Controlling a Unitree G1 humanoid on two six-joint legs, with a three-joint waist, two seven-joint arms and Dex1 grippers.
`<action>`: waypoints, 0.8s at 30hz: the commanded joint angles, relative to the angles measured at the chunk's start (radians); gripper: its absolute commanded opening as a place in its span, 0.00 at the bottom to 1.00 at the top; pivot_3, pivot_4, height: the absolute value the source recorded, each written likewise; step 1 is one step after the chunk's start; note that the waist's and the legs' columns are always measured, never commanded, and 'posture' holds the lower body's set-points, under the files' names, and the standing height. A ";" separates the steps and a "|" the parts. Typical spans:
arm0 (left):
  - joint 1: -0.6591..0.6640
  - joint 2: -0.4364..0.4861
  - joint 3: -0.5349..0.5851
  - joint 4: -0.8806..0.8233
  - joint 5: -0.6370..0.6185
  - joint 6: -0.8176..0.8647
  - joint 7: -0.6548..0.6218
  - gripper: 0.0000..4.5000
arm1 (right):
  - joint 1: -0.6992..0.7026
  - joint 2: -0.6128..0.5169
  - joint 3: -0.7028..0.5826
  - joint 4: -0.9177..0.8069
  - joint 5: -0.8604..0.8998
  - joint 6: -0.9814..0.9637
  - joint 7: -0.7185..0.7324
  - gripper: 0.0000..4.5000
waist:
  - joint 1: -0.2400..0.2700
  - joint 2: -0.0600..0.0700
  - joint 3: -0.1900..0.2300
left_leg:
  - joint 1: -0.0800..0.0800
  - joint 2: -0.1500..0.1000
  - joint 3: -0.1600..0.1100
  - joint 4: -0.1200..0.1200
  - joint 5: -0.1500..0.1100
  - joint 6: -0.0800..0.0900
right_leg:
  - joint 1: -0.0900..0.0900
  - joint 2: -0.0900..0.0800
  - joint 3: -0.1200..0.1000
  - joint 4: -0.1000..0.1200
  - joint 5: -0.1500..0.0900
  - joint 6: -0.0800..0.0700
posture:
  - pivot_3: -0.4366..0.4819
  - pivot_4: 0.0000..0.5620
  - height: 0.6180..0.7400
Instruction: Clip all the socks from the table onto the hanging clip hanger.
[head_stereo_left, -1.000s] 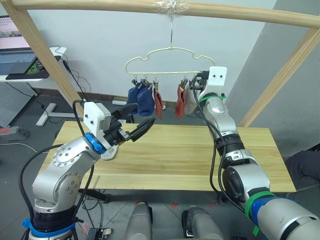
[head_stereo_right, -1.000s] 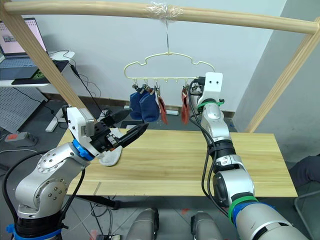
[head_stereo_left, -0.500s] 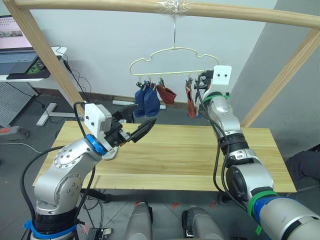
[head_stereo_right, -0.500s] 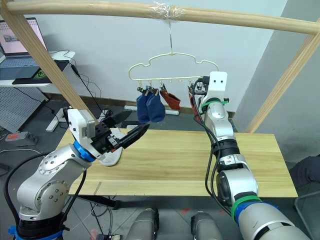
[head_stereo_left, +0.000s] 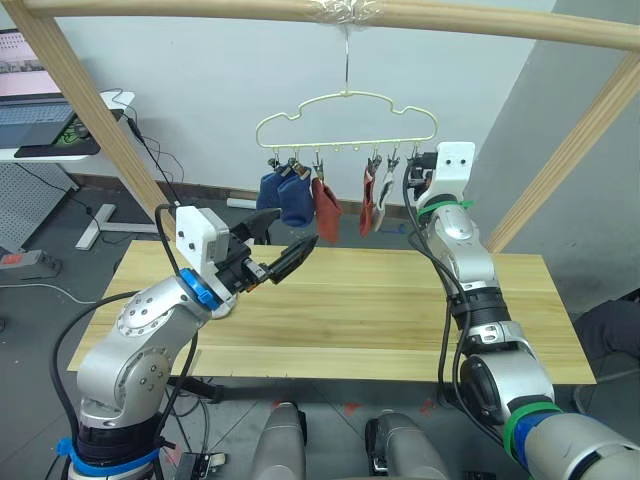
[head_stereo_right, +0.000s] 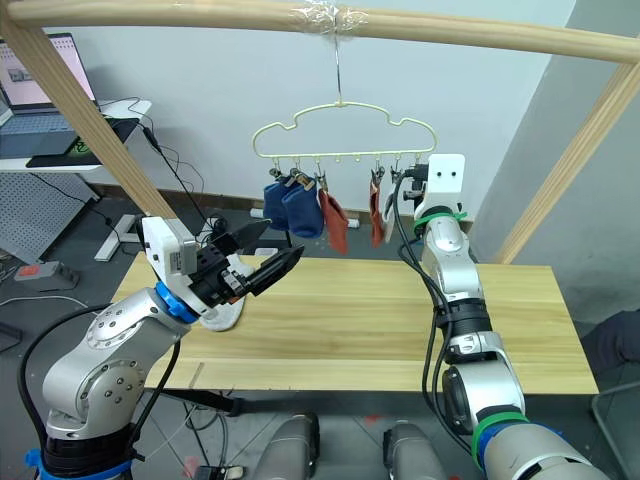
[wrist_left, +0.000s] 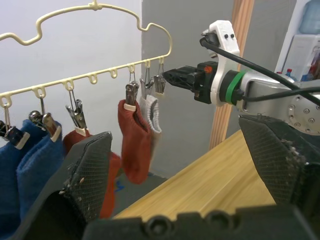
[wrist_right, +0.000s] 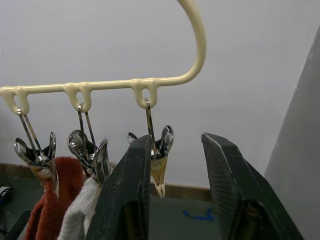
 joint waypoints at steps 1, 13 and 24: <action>-0.029 -0.009 -0.014 -0.013 -0.015 -0.002 0.000 1.00 | 0.033 0.002 0.020 -0.127 -0.014 0.042 0.001 0.36 | -0.001 0.003 0.007 | 0.000 0.000 0.000 0.000 0.000 0.000 | 0.000 0.000 0.000 0.000 0.000 0.000 | 0.62 0.50 1.00; -0.010 0.012 -0.011 -0.045 -0.048 0.039 -0.002 1.00 | 0.114 0.053 0.052 -0.263 -0.028 0.105 -0.018 0.36 | -0.003 0.005 0.060 | 0.000 0.000 0.000 -0.005 0.000 0.000 | -0.002 0.000 0.000 -0.002 -0.002 0.001 | 0.63 0.58 1.00; -0.003 0.034 0.003 -0.066 -0.071 0.055 0.010 1.00 | 0.042 0.056 0.034 -0.161 -0.033 0.047 -0.037 0.36 | -0.001 0.005 0.072 | -0.001 0.000 0.000 -0.009 0.000 0.000 | -0.002 0.000 0.000 -0.008 -0.002 0.002 | 0.65 0.56 1.00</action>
